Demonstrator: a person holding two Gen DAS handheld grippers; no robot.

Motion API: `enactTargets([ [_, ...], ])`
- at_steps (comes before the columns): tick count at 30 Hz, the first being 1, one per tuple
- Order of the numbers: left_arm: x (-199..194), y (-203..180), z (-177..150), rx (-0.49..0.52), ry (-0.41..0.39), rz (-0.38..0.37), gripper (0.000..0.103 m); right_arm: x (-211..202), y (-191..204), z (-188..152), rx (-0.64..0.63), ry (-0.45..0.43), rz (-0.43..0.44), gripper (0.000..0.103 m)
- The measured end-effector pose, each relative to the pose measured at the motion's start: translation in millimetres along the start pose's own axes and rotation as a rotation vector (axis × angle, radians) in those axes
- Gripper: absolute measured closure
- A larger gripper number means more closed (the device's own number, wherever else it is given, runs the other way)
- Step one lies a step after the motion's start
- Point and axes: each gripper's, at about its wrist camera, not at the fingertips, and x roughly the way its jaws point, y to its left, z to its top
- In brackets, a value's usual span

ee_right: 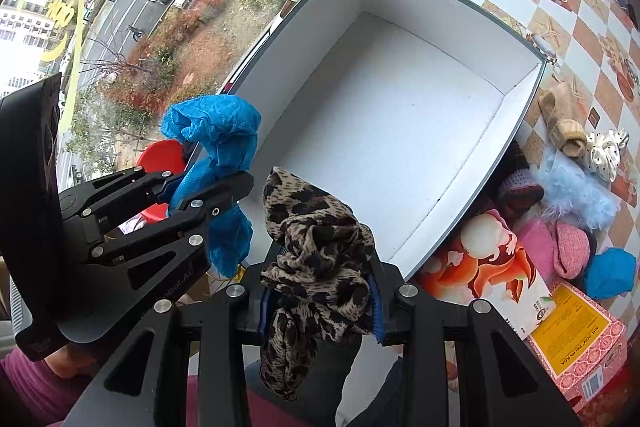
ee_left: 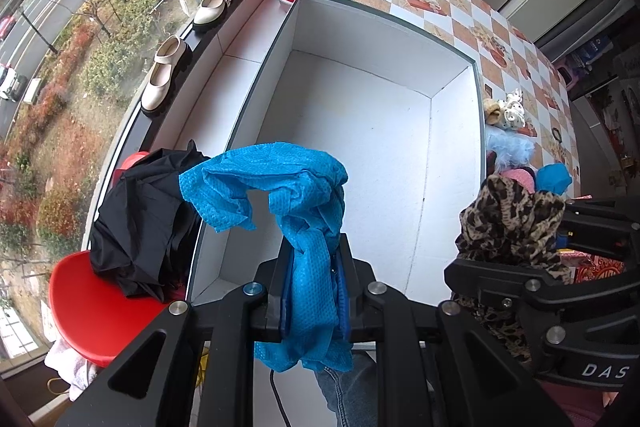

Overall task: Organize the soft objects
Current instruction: 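Open both tools to drop the glove and scrunchie into the box, then move both tools back toward the pile of soft items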

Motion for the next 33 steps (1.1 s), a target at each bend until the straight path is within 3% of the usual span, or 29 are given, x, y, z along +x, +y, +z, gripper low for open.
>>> enactTargets([
  [4,-1,-1,-1,0.021,-0.015,0.011,0.081,2,0,0,-0.002,0.0,0.0,0.066],
  [5,-2,-2,-2,0.031,-0.029,0.028,0.072,2,1,0,-0.001,0.0,0.0,0.066],
  [6,-3,-3,-2,0.038,-0.042,0.046,0.053,2,0,1,0.0,-0.001,0.001,0.066],
  [8,-6,0,-3,0.034,-0.066,0.093,0.037,3,-1,1,0.006,0.0,0.002,0.059],
  [11,-8,10,-2,0.002,-0.067,0.08,0.026,1,-7,1,0.037,-0.012,-0.008,0.041],
  [12,-9,13,-1,-0.013,-0.064,0.075,0.025,0,-9,0,0.047,-0.016,-0.011,0.028],
  [15,-9,17,2,-0.039,-0.043,0.067,0.025,-1,-14,-1,0.075,-0.017,-0.037,0.015],
  [22,-19,-11,16,0.005,-0.032,-0.003,0.025,-31,-46,-10,0.17,-0.038,-0.052,0.015],
  [28,-20,-64,40,0.109,-0.003,-0.065,0.025,-82,-105,-37,0.321,-0.104,-0.028,0.015],
  [33,-14,-109,52,0.183,0.038,-0.131,0.025,-129,-170,-65,0.45,-0.177,-0.063,0.015],
])
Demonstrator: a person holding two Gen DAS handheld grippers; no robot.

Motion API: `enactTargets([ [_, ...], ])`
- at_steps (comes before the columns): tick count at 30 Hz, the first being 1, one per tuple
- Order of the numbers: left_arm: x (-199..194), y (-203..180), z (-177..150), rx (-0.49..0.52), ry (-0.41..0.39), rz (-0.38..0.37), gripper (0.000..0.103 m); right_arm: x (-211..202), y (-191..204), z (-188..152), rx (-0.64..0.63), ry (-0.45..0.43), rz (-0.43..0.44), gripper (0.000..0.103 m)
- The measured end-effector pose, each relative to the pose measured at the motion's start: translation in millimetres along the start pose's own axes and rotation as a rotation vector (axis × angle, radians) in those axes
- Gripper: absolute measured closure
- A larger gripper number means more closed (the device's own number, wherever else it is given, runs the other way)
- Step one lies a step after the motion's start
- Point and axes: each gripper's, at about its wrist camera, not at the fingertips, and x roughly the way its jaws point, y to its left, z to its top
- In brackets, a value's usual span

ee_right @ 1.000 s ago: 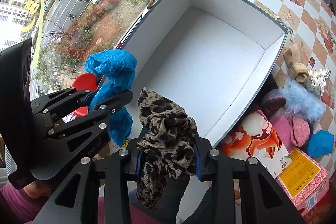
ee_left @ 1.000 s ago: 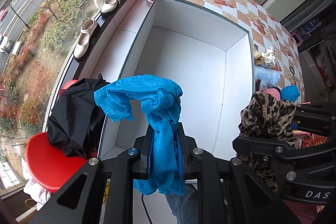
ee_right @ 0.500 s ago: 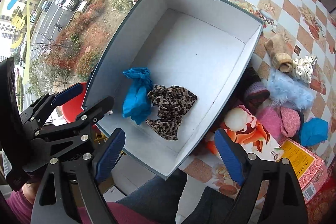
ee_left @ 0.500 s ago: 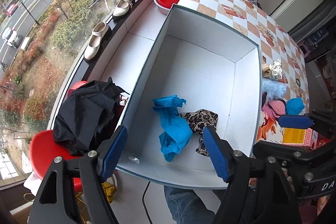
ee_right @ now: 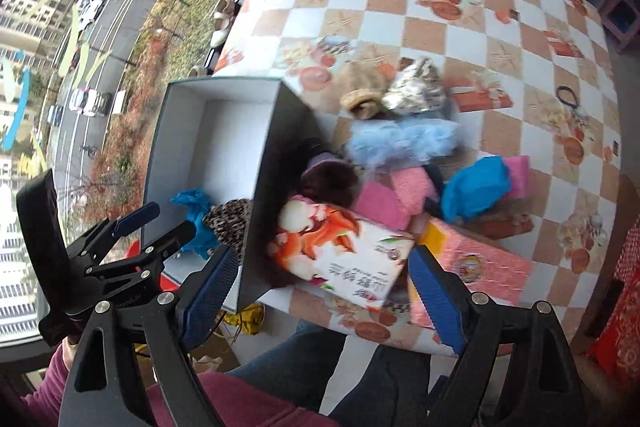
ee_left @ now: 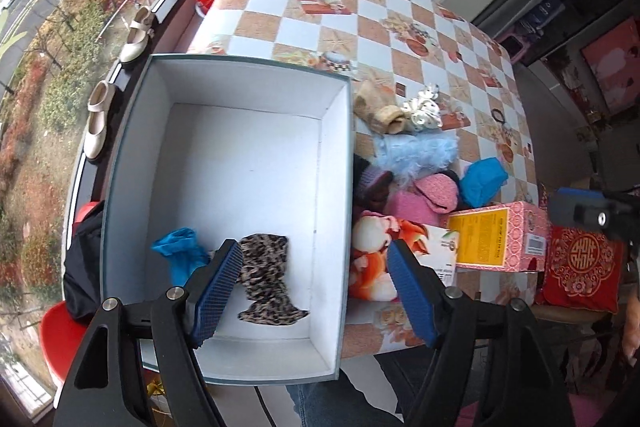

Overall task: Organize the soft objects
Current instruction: 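Move both tools back toward the pile of soft items, then grasp the pink sponge with the right tool while the left tool grasps the polka-dot scarf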

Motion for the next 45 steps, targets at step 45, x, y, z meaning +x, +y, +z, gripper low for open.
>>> enactTargets([
  [45,249,-172,178,0.322,0.319,0.212,0.024,125,-260,56,0.229,0.07,-0.112,0.0],
])
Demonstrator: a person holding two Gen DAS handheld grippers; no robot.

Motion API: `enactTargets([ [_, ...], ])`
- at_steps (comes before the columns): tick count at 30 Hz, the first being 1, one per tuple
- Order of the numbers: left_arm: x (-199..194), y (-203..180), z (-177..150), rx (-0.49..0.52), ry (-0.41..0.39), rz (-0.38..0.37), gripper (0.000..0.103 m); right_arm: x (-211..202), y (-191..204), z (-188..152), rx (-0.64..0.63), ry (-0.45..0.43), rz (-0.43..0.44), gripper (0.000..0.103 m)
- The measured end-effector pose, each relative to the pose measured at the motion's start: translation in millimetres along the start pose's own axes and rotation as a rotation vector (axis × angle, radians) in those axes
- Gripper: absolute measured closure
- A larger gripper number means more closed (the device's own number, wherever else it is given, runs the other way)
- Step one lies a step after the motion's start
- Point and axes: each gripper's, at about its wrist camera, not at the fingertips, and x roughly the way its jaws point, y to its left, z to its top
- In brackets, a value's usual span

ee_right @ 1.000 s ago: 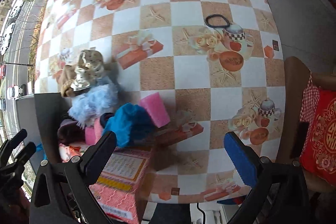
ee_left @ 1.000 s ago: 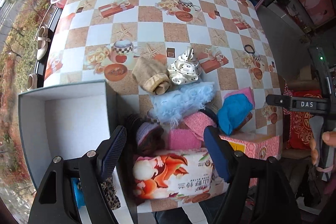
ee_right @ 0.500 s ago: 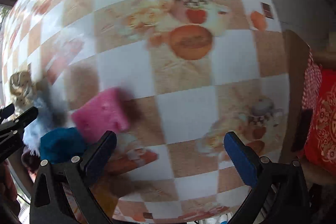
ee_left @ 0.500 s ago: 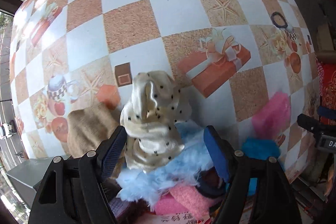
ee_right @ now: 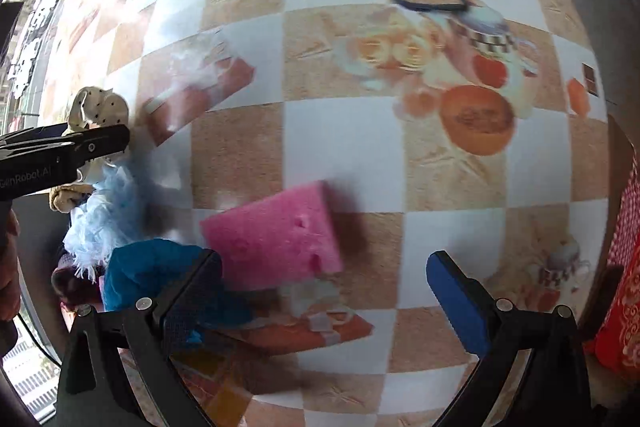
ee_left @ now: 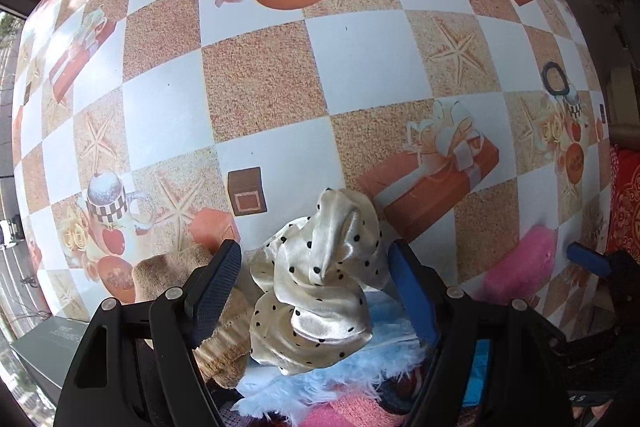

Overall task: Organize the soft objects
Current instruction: 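Grasp the pink sponge with the right tool while the left tool grasps the polka-dot scarf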

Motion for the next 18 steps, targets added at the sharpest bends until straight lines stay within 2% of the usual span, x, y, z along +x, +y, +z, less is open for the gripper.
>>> enactTargets([
  [4,10,0,0,-0.007,0.019,0.009,0.024,14,14,7,-0.066,0.007,-0.036,0.0],
  [7,16,-2,0,-0.013,0.028,0.02,0.024,17,-4,12,-0.032,0.002,-0.154,0.0],
  [10,19,-6,3,-0.013,0.02,0.021,0.022,11,-39,13,0.052,-0.004,-0.14,0.0],
  [12,19,-13,8,-0.009,0.018,0.023,0.019,9,-52,12,0.057,-0.003,-0.139,0.0],
  [18,26,-28,26,-0.015,0.04,0.028,0.011,6,-46,4,0.006,-0.059,-0.142,0.0],
])
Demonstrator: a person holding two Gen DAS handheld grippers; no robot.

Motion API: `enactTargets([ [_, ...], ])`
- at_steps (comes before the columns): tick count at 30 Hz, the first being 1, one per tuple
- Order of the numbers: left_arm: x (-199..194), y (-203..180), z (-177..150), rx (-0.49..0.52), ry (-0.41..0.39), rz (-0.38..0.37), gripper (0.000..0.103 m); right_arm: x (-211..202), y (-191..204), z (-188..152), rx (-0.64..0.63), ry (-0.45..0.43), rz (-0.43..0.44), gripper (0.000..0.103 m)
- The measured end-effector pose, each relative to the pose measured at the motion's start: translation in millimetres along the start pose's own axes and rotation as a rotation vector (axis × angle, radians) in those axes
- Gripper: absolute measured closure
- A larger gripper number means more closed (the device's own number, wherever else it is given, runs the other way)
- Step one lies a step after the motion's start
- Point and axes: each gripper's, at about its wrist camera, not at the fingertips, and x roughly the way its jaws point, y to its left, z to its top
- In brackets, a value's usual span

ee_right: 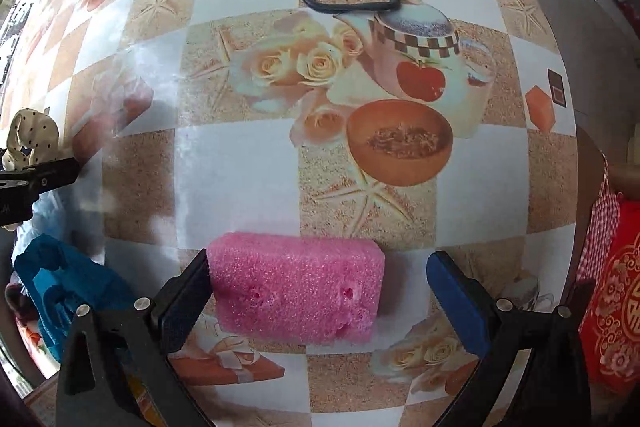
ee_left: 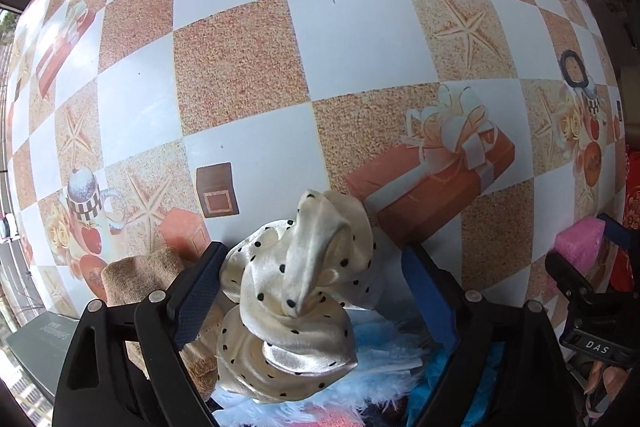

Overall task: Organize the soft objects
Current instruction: 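Grasp the pink sponge with the right tool while the left tool grasps the polka-dot scarf, then carry the pink sponge and polka-dot scarf in both tools over the box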

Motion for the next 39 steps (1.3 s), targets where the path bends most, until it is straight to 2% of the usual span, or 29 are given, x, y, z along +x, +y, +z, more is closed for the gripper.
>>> enactTargets([
  [1,2,-3,3,0.0,0.001,0.001,0.011,-1,0,-1,-0.012,-0.003,0.001,0.0],
  [2,2,-3,3,0.001,0.004,0.001,0.011,-1,20,-7,-0.024,0.002,0.0,0.0],
  [3,3,-3,2,0.004,0.003,0.0,0.013,0,16,8,-0.036,0.015,0.001,0.0],
  [4,3,-6,-4,0.008,-0.003,-0.002,0.014,-2,17,6,-0.041,0.026,-0.001,0.001],
  [5,1,-8,-5,0.013,-0.01,-0.004,0.018,-2,19,4,-0.039,0.027,-0.001,0.006],
  [7,-5,-15,-11,0.027,-0.033,-0.003,0.032,-1,22,2,-0.017,0.015,0.001,0.018],
  [8,-9,-18,-11,0.039,-0.044,-0.002,0.05,-1,22,-4,-0.006,0.008,0.004,0.031],
  [9,-14,-21,-12,0.048,-0.049,-0.005,0.066,-5,19,-5,0.003,-0.001,0.016,0.032],
  [12,-23,-21,-14,0.034,-0.081,-0.037,0.072,-9,12,-7,0.034,0.005,0.07,0.032],
  [17,-61,-21,-24,0.027,-0.177,-0.041,0.072,-33,15,-18,0.042,-0.037,0.116,0.032],
  [22,-99,-15,-40,0.015,-0.253,-0.046,0.072,-67,35,-25,0.009,-0.089,0.147,0.032],
  [30,-134,13,-85,-0.011,-0.319,-0.052,0.072,-126,75,-29,-0.093,-0.167,0.18,0.032],
  [31,-137,15,-90,-0.015,-0.327,-0.056,0.072,-125,79,-14,-0.104,-0.172,0.185,0.032],
  [32,-141,17,-95,-0.017,-0.332,-0.058,0.072,-127,80,-14,-0.117,-0.178,0.188,0.032],
  [39,-163,36,-138,-0.046,-0.369,-0.073,0.072,-152,110,-32,-0.183,-0.208,0.19,0.032],
])
